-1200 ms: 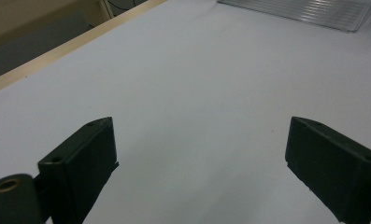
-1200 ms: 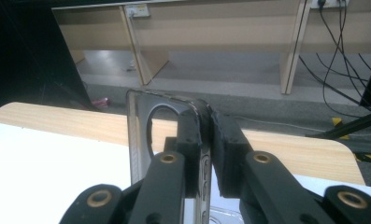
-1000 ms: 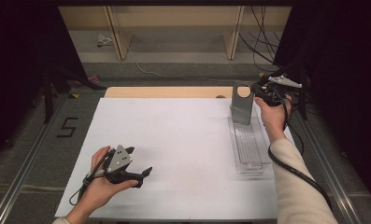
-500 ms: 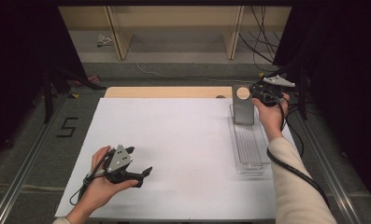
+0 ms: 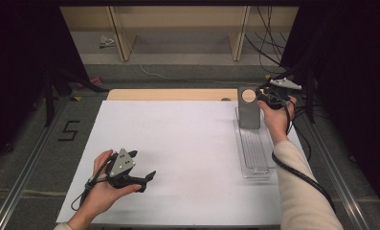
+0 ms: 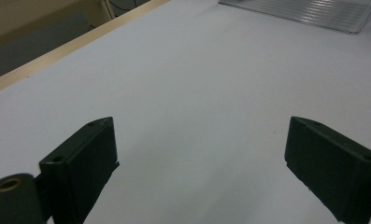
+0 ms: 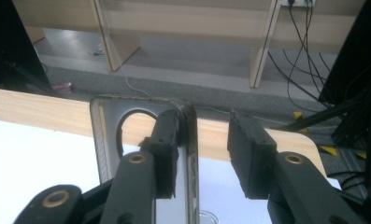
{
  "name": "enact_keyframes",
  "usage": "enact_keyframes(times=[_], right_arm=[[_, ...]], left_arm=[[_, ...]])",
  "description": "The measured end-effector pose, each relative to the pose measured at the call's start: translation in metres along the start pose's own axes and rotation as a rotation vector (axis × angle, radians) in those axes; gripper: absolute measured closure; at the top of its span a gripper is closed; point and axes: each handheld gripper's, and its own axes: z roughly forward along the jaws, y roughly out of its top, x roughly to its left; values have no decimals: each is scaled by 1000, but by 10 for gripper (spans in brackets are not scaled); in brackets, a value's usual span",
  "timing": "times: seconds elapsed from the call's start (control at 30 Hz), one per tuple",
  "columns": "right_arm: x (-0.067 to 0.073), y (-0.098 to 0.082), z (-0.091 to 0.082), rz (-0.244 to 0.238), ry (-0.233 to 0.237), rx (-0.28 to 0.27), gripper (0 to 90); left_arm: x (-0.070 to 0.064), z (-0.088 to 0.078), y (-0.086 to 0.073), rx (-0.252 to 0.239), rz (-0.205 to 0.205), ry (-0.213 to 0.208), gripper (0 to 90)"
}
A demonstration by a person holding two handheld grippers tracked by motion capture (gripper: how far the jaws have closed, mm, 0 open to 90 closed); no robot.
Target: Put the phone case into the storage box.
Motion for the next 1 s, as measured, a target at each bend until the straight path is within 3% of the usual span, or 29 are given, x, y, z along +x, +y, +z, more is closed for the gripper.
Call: enact_keyframes(times=[0.23,0.5,1.0], right_arm=[[-2,-4,-1,49,0,18,700],[-1,-9,-1,54,6,27,687],[3,-17,-14,58,20,51,358]], left_arm=[[0,0,0,-1,1,1,88],[-1,0,1,-2,2,0,89],[0,0,1,-3,-2,0,89]])
